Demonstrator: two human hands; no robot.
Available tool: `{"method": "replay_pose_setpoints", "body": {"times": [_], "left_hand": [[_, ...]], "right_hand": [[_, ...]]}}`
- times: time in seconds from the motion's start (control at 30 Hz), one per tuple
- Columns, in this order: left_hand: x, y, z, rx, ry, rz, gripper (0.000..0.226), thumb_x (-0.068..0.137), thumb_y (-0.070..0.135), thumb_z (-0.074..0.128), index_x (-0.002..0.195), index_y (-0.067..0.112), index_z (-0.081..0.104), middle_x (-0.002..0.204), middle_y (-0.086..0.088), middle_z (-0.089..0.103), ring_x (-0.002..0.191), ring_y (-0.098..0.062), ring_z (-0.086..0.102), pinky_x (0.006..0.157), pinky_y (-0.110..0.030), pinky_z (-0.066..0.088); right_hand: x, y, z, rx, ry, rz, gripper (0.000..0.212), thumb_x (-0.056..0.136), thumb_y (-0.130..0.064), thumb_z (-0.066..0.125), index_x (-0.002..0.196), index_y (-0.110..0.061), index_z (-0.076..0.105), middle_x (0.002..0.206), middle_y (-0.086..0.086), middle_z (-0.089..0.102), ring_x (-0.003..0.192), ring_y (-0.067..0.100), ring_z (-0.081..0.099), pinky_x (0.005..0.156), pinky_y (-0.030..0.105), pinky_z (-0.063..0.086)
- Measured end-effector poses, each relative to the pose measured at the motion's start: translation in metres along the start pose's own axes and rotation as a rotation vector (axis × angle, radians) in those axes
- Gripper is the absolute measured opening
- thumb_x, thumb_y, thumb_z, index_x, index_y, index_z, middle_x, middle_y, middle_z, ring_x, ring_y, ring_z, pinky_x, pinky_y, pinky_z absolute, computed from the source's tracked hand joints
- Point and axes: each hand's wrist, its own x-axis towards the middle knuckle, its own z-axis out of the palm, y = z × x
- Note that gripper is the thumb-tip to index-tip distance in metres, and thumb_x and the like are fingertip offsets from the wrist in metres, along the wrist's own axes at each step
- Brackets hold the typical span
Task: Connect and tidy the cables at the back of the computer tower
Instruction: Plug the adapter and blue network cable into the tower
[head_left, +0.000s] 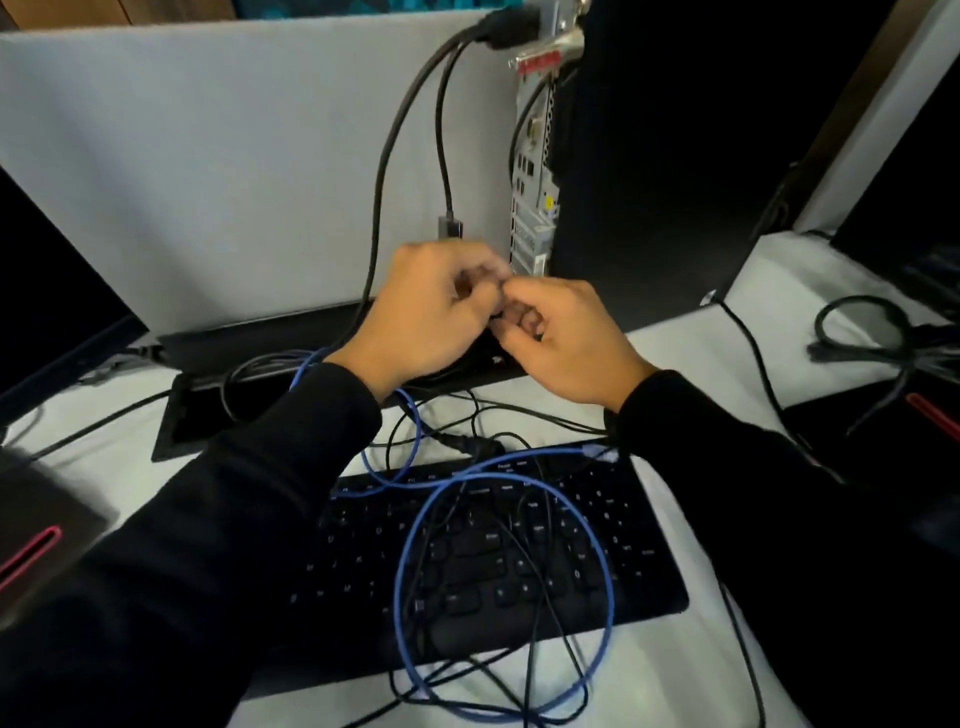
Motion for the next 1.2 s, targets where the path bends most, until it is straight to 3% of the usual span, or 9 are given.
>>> {"method": "replay_pose_setpoints", "body": {"times": [0.1,0.27,0.43,0.6,0.83,0.93,1.0,1.1,1.2], "left_hand": [[-0.031,0.001,0.008,-0.062,-0.139,-0.105,0.026,0.091,0.006,0.062,0.101,0.025,0.077,0.079,0.010,0.075,0.072,-0.004,0.067,0.073,-0.013,0.048],[-0.081,-0.006,0.028,-0.023,-0.336,-0.189,0.024,0.092,0.010,0.063,0.102,0.025,0.079,0.083,0.007,0.077,0.082,-0.008,0.071,0.084,-0.025,0.052],[-0.105,0.001,0.030,-0.063,-0.207,-0.238,0.020,0.099,0.019,0.062,0.107,0.026,0.079,0.101,0.016,0.076,0.098,0.004,0.067,0.089,-0.011,0.048],[-0.120,-0.001,0.042,-0.084,-0.150,-0.260,0.018,0.099,0.025,0.063,0.108,0.030,0.078,0.100,0.020,0.075,0.099,0.007,0.066,0.092,-0.019,0.049],[-0.119,0.000,0.039,-0.176,-0.123,-0.296,0.044,0.094,0.028,0.071,0.135,0.038,0.060,0.097,0.014,0.075,0.081,0.000,0.068,0.075,-0.019,0.051],[-0.119,0.001,0.032,-0.190,-0.050,-0.342,0.047,0.091,0.027,0.074,0.135,0.035,0.059,0.097,0.019,0.073,0.087,-0.013,0.070,0.080,-0.026,0.053],[-0.117,0.003,0.026,-0.108,-0.055,-0.316,0.036,0.091,0.022,0.073,0.125,0.031,0.064,0.096,0.022,0.072,0.084,-0.025,0.071,0.084,-0.034,0.054],[-0.113,0.007,0.017,-0.080,0.023,-0.269,0.019,0.094,0.011,0.067,0.105,0.026,0.071,0.091,0.009,0.075,0.086,-0.012,0.071,0.078,-0.025,0.058],[-0.110,0.014,0.007,0.017,0.205,-0.164,0.024,0.094,0.005,0.065,0.109,0.021,0.076,0.098,0.003,0.074,0.085,-0.007,0.069,0.075,-0.011,0.051]], "right_hand": [[-0.017,-0.001,-0.009,0.016,-0.151,0.094,0.016,0.093,-0.013,0.071,0.079,-0.021,0.070,0.071,-0.008,0.062,0.065,0.010,0.058,0.062,0.019,0.044],[-0.062,0.003,-0.009,0.052,-0.396,0.160,0.008,0.093,-0.023,0.073,0.093,-0.021,0.081,0.082,-0.007,0.075,0.076,0.010,0.070,0.073,0.028,0.056],[-0.083,0.006,-0.013,0.071,-0.395,0.176,0.006,0.091,-0.021,0.076,0.093,-0.021,0.081,0.086,-0.009,0.075,0.081,0.008,0.070,0.078,0.021,0.055],[-0.083,0.012,-0.009,-0.061,-0.438,0.122,0.005,0.091,-0.022,0.076,0.091,-0.025,0.080,0.074,-0.010,0.069,0.073,0.007,0.063,0.069,0.018,0.048],[-0.077,0.026,0.001,-0.111,-0.043,0.271,0.028,0.105,-0.041,0.052,0.086,-0.021,0.056,0.065,0.006,0.065,0.071,0.027,0.065,0.074,0.043,0.055],[-0.068,0.028,0.001,0.047,0.067,0.457,0.027,0.106,-0.042,0.049,0.088,-0.022,0.051,0.075,0.008,0.066,0.070,0.028,0.067,0.070,0.051,0.061],[-0.064,0.031,-0.001,0.178,0.114,0.561,0.021,0.104,-0.038,0.054,0.091,-0.022,0.053,0.076,0.001,0.062,0.069,0.018,0.062,0.069,0.046,0.064],[-0.059,0.027,-0.011,0.156,0.230,0.501,0.012,0.101,-0.030,0.062,0.094,-0.020,0.061,0.072,-0.008,0.057,0.062,0.001,0.050,0.065,0.016,0.046],[-0.056,0.027,-0.022,0.190,0.269,0.561,0.033,0.101,-0.045,0.059,0.093,-0.013,0.066,0.077,0.005,0.060,0.066,0.011,0.051,0.066,0.020,0.044]]}}
